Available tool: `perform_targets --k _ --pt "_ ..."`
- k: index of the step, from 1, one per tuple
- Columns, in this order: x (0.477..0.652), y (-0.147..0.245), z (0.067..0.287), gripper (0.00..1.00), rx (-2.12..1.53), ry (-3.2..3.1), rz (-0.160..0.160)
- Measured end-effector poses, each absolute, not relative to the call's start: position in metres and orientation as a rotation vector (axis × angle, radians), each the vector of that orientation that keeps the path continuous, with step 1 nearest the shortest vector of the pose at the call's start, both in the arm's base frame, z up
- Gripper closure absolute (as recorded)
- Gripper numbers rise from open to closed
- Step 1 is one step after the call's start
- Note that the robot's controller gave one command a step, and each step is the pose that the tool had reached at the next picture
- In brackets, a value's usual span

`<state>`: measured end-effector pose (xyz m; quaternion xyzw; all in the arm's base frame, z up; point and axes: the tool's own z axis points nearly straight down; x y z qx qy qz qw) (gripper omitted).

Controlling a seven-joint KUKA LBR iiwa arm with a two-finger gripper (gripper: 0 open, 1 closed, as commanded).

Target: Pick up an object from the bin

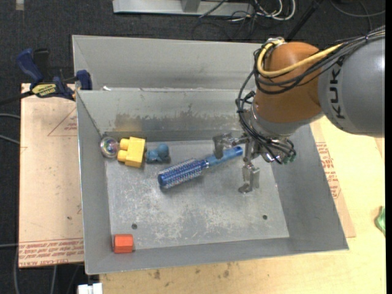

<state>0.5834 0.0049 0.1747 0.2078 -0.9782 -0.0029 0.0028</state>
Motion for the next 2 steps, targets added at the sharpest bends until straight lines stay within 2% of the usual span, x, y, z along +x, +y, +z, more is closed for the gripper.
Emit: perform_targets --k 1,2 --pt "0.656 0.016 0.149 0.0 0.721 -3.064 -0.002" --pt "0.657 0.016 0.182 0.0 0.523 -3.105 -0.001"
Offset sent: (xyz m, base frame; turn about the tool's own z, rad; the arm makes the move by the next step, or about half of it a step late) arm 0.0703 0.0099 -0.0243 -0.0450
